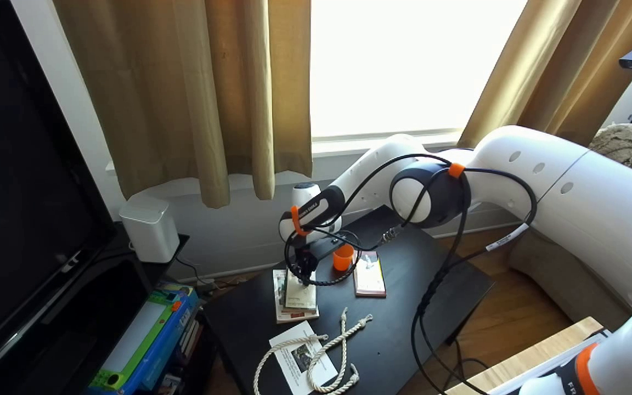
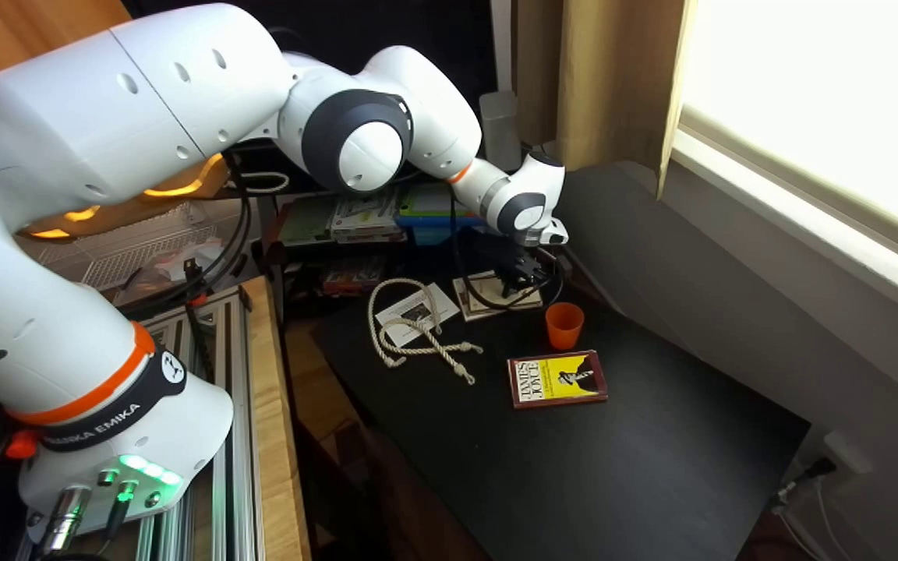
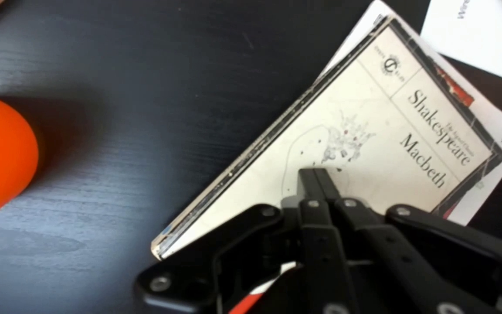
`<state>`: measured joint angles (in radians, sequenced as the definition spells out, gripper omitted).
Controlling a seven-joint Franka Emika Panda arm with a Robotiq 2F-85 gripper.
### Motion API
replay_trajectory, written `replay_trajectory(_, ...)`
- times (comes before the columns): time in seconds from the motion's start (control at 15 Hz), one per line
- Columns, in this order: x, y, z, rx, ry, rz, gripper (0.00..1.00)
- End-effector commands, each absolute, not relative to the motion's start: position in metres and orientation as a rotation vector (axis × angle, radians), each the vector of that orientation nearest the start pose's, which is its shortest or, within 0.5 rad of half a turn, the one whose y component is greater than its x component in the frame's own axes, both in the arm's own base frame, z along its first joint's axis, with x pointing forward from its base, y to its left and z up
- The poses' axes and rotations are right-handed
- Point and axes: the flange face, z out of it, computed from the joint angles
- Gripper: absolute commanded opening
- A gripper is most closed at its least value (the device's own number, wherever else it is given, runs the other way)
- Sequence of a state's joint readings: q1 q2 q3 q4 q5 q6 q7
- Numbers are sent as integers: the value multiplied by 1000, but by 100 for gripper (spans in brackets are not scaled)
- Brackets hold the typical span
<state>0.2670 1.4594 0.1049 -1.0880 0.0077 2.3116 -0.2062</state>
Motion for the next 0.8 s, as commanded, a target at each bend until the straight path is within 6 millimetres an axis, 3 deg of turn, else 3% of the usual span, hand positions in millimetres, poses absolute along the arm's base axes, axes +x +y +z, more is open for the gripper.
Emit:
replay_trajectory(0.0,608,234,-118,-2881,-731,471,0)
replay_trajectory(0.47,600,239,-123,-2864,-716,504,2)
replay_trajectory(0.53,602,237,-120,-2879,-710,483,27)
replay_trajectory(0.6,603,236,-117,-2880,-711,470,27)
replay_trajectory(0.73,603,232,-110,-2885,-714,434,37)
